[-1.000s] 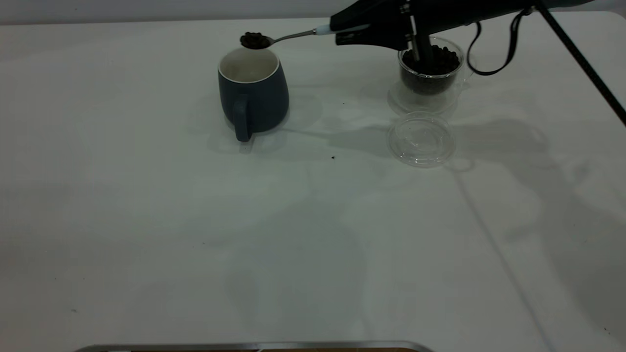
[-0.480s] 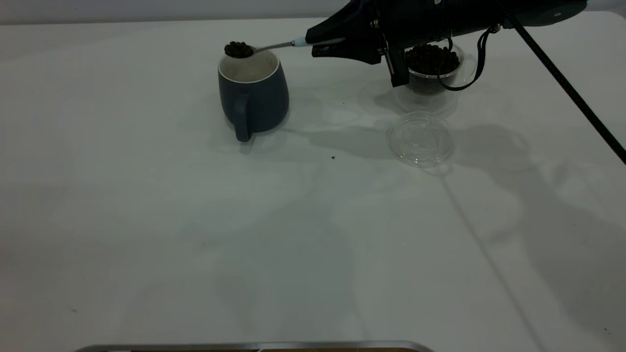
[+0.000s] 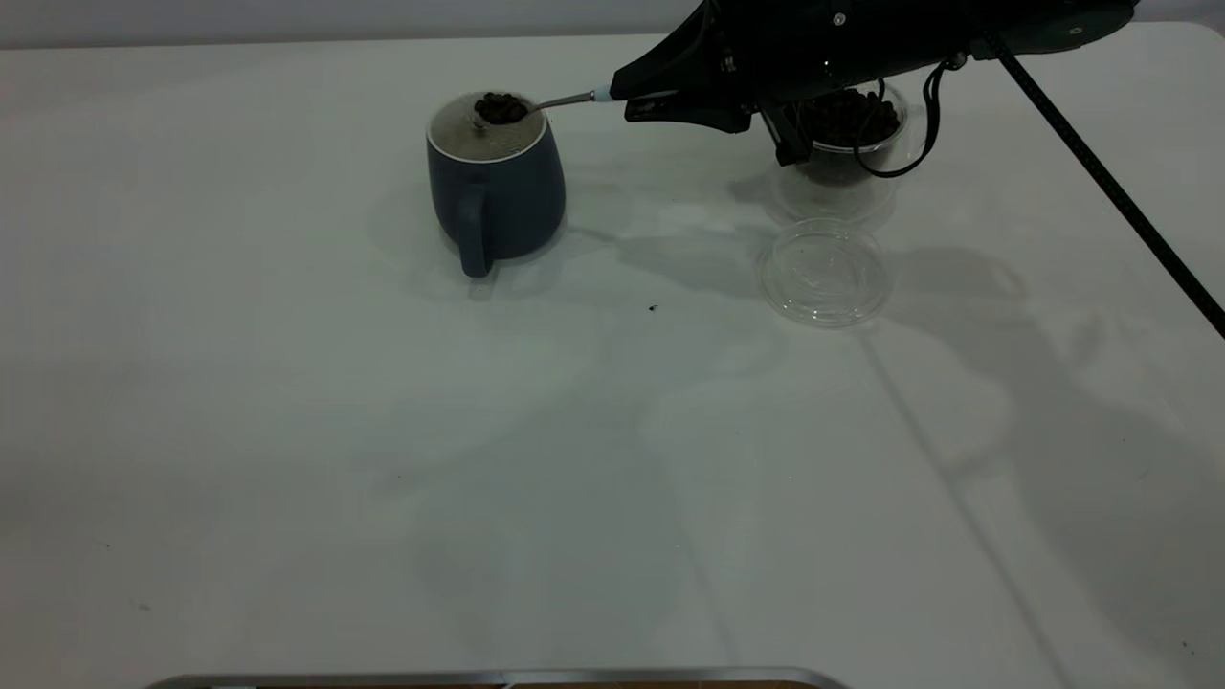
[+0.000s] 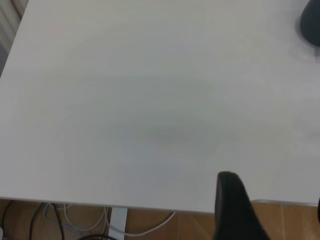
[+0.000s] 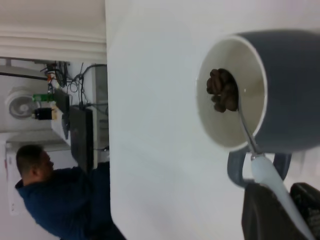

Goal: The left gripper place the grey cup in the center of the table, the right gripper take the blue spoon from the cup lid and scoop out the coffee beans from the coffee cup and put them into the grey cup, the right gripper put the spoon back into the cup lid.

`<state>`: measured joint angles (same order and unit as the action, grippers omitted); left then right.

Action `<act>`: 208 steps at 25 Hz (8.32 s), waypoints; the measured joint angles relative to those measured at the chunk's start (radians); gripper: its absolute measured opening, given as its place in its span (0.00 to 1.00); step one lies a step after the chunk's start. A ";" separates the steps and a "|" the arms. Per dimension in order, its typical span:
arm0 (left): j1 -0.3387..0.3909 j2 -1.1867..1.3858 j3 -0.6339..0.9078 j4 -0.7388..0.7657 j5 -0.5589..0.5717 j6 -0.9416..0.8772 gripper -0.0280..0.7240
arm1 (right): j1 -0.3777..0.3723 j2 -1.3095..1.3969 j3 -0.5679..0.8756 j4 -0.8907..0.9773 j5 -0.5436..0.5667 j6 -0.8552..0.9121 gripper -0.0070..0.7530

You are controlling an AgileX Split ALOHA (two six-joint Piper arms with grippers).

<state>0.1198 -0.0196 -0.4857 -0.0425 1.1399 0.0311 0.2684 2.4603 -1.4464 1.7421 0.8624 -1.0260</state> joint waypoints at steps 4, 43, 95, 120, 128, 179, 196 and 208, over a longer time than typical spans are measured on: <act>0.000 0.000 0.000 0.000 0.000 0.000 0.66 | 0.015 0.000 0.000 0.018 -0.006 -0.095 0.15; 0.000 0.000 0.000 0.000 0.000 0.000 0.66 | -0.205 -0.481 0.268 -0.271 0.058 -0.256 0.15; 0.000 0.000 0.000 0.002 -0.001 0.000 0.66 | -0.468 0.080 0.197 -0.375 0.137 -0.150 0.15; 0.000 0.000 0.000 0.002 -0.001 0.000 0.66 | -0.468 0.123 0.190 -0.301 0.097 -0.163 0.76; 0.000 0.000 0.000 0.002 -0.001 0.000 0.66 | -0.468 0.116 0.190 -0.312 0.029 -0.164 0.84; 0.000 0.000 0.000 0.002 -0.001 0.000 0.66 | -0.299 -2.228 0.954 -1.682 0.283 1.070 0.73; 0.000 0.000 0.000 0.002 -0.001 0.000 0.66 | -0.299 -2.311 0.967 -1.724 0.258 1.074 0.73; 0.000 0.000 0.000 0.002 -0.001 0.000 0.66 | -0.299 -2.466 0.967 -1.723 0.260 1.072 0.73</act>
<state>0.1198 -0.0196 -0.4857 -0.0402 1.1390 0.0308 -0.0307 -0.0062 -0.4790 0.0194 1.1227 0.0461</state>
